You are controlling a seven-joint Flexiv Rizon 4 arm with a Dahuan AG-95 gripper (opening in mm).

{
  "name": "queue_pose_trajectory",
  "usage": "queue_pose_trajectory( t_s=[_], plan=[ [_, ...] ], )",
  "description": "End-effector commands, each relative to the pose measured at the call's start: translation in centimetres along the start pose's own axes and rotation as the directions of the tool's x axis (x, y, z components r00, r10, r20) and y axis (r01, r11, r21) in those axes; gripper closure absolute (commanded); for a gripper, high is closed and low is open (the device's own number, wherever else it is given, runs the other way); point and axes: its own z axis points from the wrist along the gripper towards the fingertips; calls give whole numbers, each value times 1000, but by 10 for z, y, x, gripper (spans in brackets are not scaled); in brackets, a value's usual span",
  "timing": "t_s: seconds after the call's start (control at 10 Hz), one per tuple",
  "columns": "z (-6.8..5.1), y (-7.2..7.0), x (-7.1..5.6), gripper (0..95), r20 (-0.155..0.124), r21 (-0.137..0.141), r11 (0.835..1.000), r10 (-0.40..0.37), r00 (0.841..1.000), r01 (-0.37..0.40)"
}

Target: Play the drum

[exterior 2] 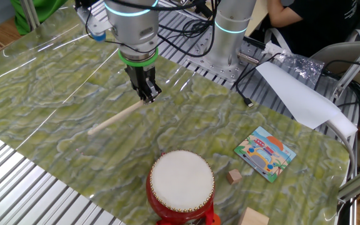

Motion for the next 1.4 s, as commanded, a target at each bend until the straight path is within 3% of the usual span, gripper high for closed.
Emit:
queue_pose_trajectory(
  t_s=[0.1, 0.2, 0.7, 1.0, 1.4],
  plan=[
    [0, -1, 3, 950, 25, -8, 1000, 2, 1000, -2],
    [0, -1, 3, 950, 39, -11, 1000, -2, 999, 2],
    [0, -1, 3, 950, 45, -12, 1000, -8, 999, 9],
    [0, -1, 3, 950, 88, -22, 999, -27, 996, 29],
    [0, -1, 3, 950, 52, -4, 999, -43, 998, 43]
  ],
)
